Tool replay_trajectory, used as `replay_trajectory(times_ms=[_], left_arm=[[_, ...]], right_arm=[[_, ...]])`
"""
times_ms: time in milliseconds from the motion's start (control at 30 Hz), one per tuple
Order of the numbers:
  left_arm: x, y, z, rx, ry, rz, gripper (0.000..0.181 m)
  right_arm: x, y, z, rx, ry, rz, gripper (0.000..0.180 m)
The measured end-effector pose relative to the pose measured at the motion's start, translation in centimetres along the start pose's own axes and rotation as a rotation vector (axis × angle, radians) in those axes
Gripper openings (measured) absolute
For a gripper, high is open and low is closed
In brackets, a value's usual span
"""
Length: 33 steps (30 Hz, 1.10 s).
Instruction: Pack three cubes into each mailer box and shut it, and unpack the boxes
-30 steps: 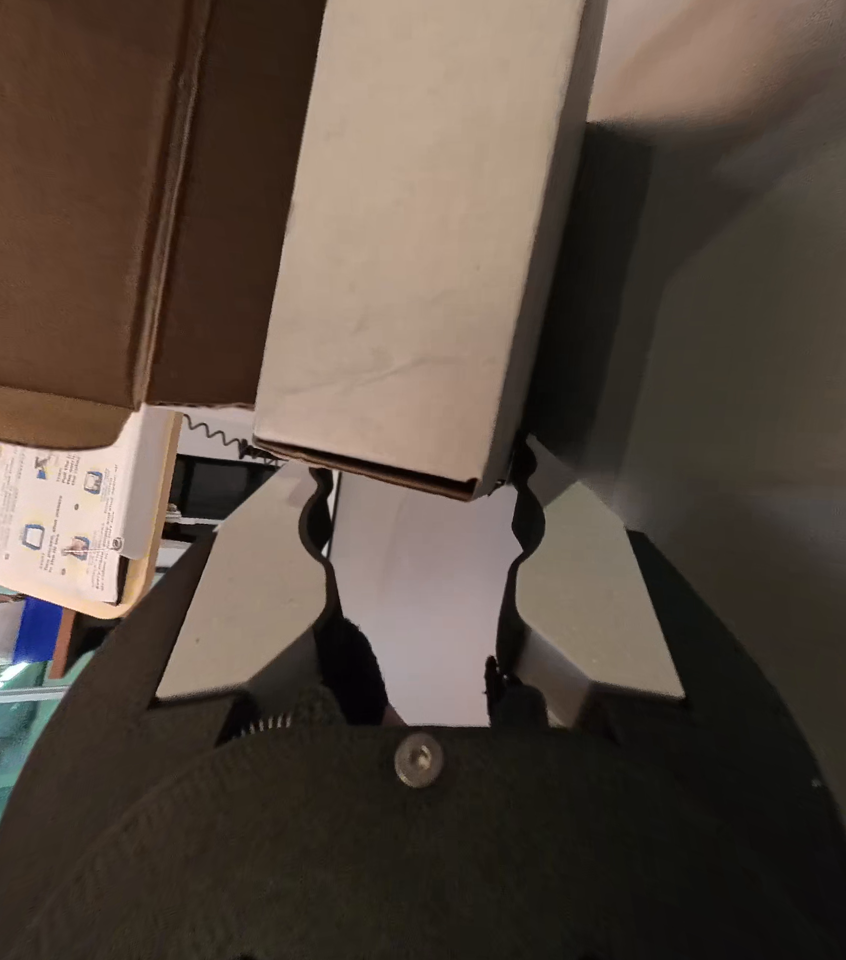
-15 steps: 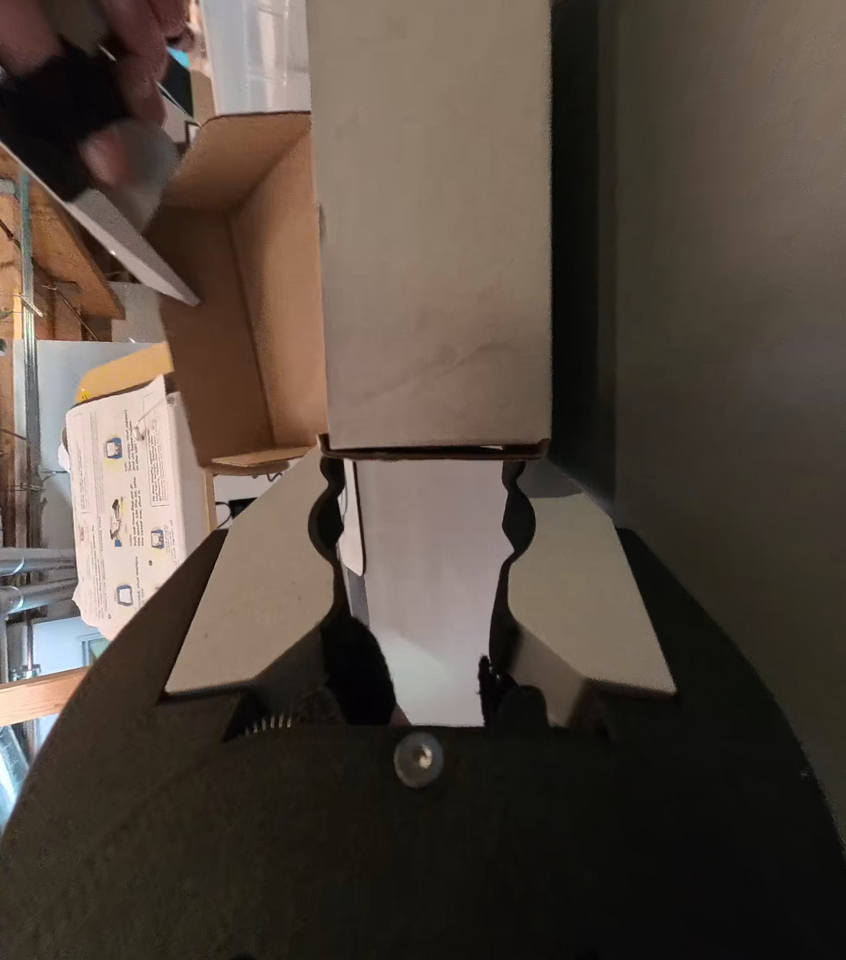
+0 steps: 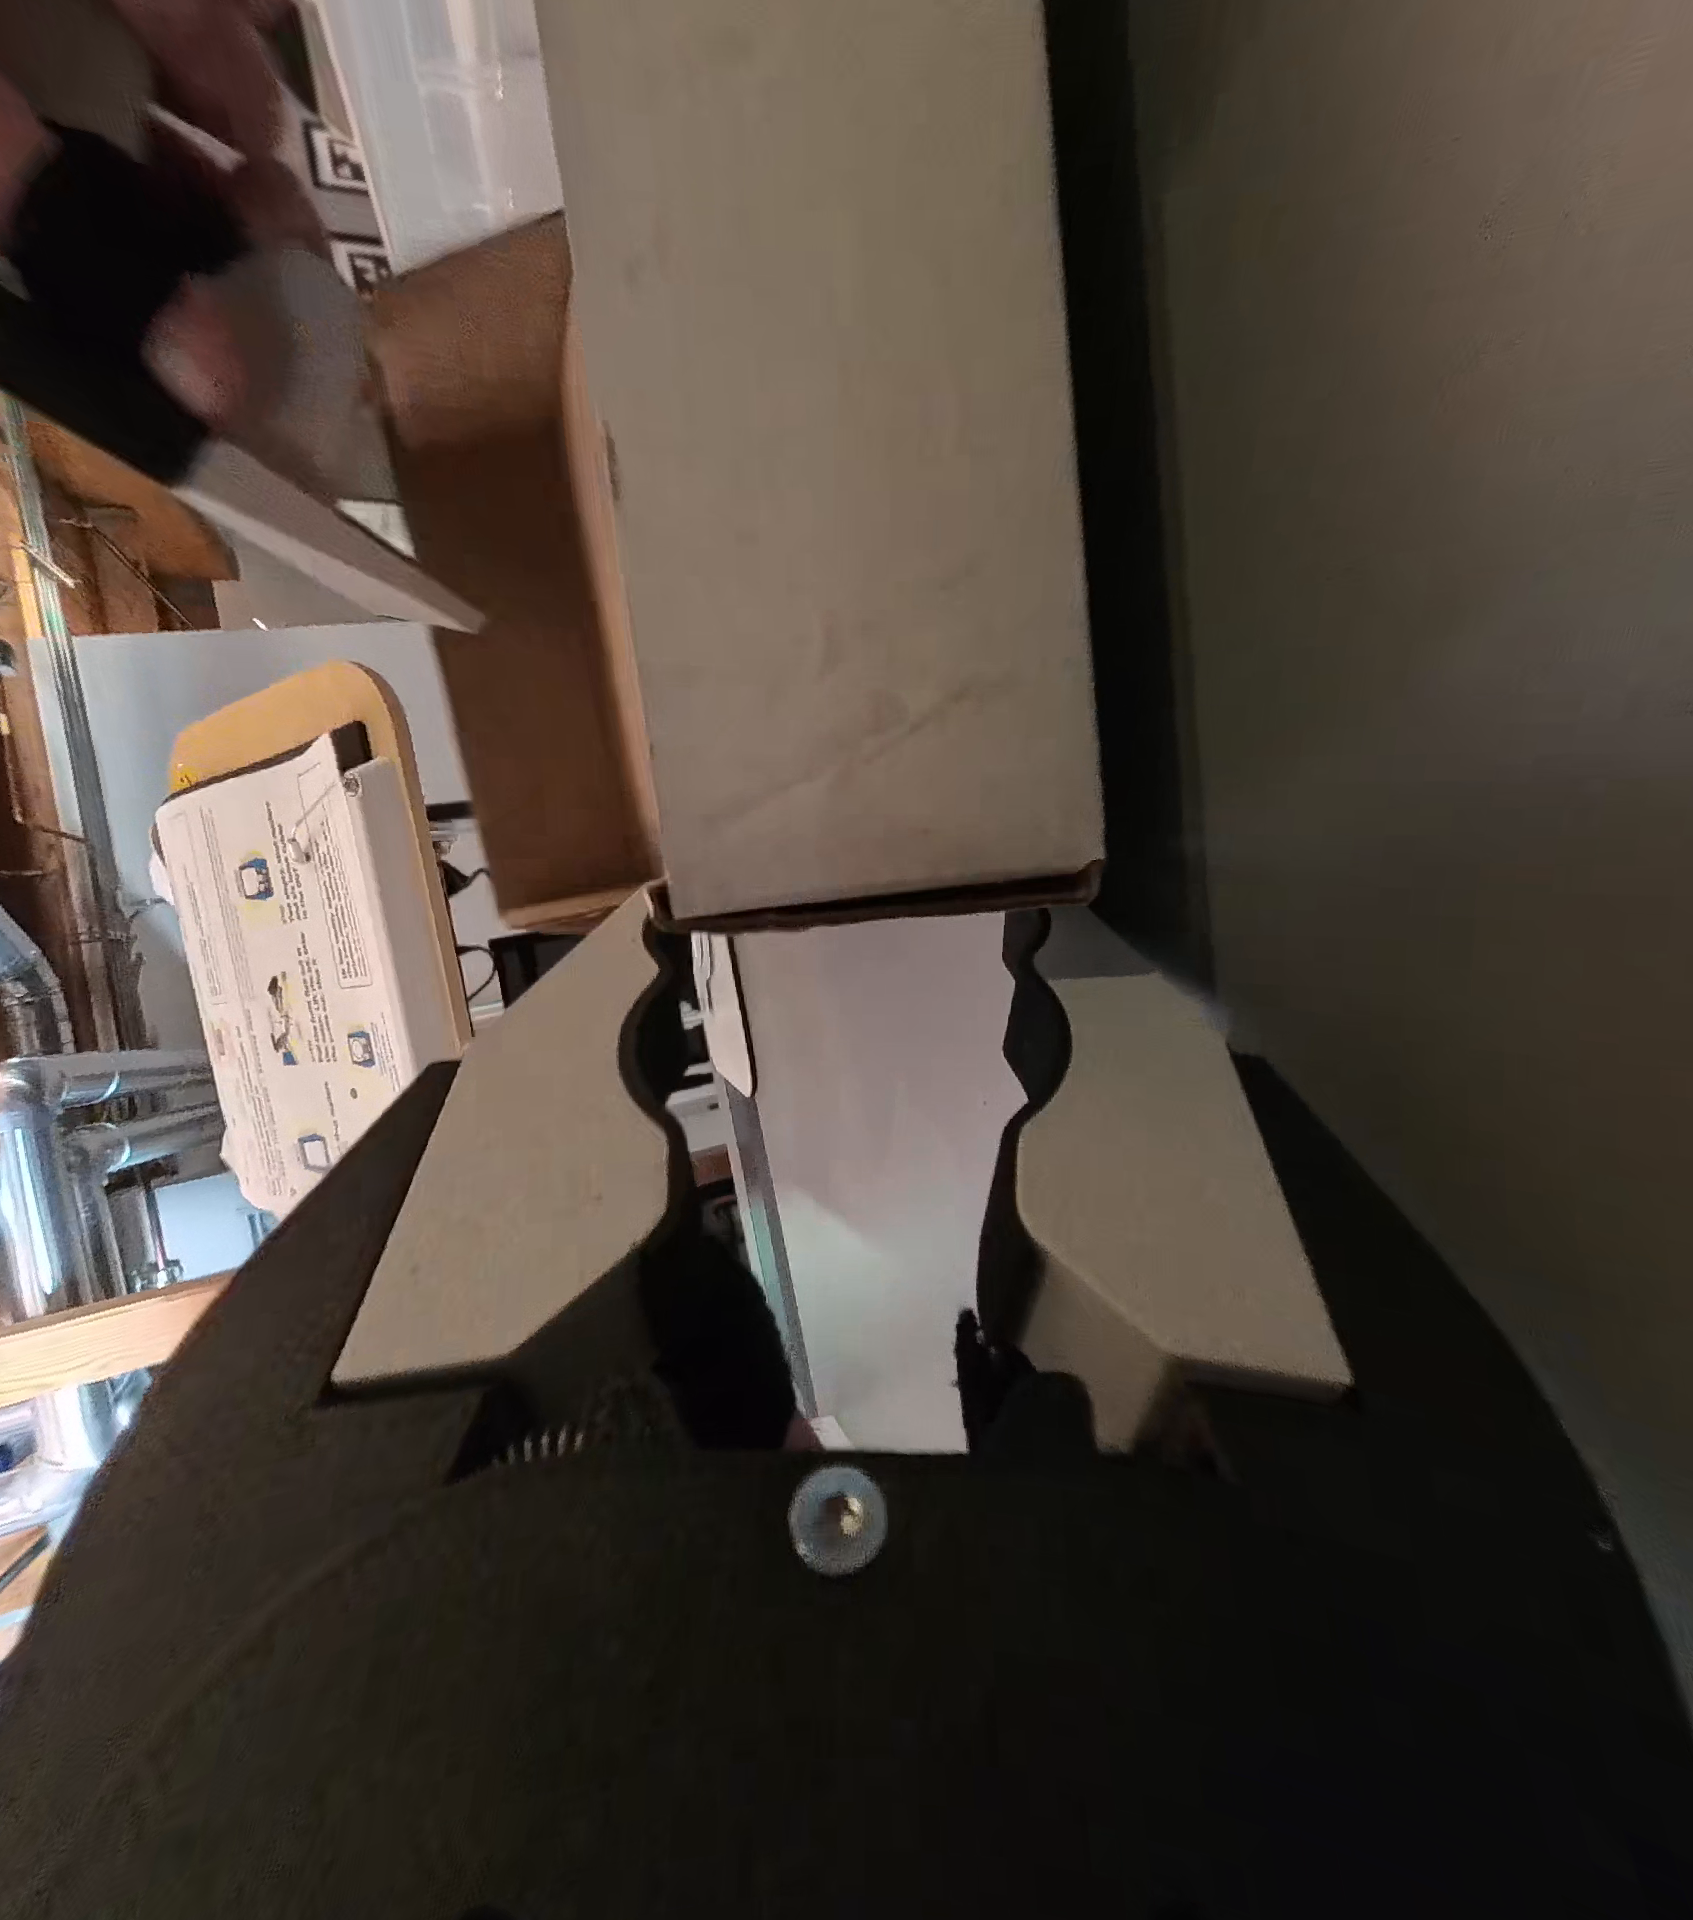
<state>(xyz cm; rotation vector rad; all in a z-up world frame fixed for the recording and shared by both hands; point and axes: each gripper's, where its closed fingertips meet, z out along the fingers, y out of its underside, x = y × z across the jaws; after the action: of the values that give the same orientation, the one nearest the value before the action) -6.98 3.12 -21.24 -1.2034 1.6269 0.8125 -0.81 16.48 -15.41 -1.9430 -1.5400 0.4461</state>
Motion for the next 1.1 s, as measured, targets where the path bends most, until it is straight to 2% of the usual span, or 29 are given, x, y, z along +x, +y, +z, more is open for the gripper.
replay_trajectory(times_ms=[33, 100, 233, 367, 500, 633, 767, 800, 833, 867, 1000, 1100], left_arm=[[0.0, 0.1, 0.0, -0.015, -0.001, 0.001, 0.059], [-0.1, 0.2, 0.2, -0.049, 0.001, 0.012, 0.059], [-0.2, 0.3, 0.5, -0.095, -0.011, 0.020, 0.059], [-0.2, 0.2, 0.5, -0.121, -0.028, 0.037, 0.059], [-0.2, 0.2, 0.5, -0.121, -0.039, 0.039, 0.059], [-0.2, 0.2, 0.5, -0.119, -0.038, 0.044, 0.059], [-0.1, 0.2, 0.4, -0.116, -0.047, 0.054, 0.058], [0.0, 0.2, 0.4, -0.117, -0.045, 0.057, 0.054], [-0.5, 0.0, 0.3, -0.112, -0.089, 0.075, 0.033], [-0.8, 0.0, 0.2, -0.117, -0.122, 0.097, 0.025], [-0.9, -0.2, -0.1, -0.091, -0.117, 0.048, 0.024], [-0.8, -0.1, -0.1, -0.088, -0.118, 0.060, 0.025]], right_arm=[[-0.6, -0.5, -1.0, 0.022, -0.003, -0.003, 0.049], [-1.8, -0.9, -2.7, 0.042, 0.006, -0.020, 0.062], [-4.8, -1.2, -6.0, 0.113, 0.030, -0.079, 0.071], [-8.5, -0.1, -10.0, 0.181, 0.053, -0.093, 0.068], [-10.7, 3.7, -12.0, 0.138, 0.054, -0.014, 0.062], [-10.8, 7.1, -11.4, 0.115, 0.049, 0.099, 0.062], [-8.5, 8.2, -7.6, 0.046, 0.138, 0.146, 0.065], [-7.9, 8.0, -6.4, 0.041, 0.133, 0.167, 0.064], [-7.3, 8.3, -4.9, 0.011, 0.125, 0.189, 0.063], [-6.5, 8.6, -3.7, -0.020, 0.134, 0.206, 0.065], [-4.9, 8.1, -1.1, -0.036, 0.106, 0.240, 0.044], [-4.5, 7.7, -0.6, -0.087, 0.101, 0.171, 0.044]])
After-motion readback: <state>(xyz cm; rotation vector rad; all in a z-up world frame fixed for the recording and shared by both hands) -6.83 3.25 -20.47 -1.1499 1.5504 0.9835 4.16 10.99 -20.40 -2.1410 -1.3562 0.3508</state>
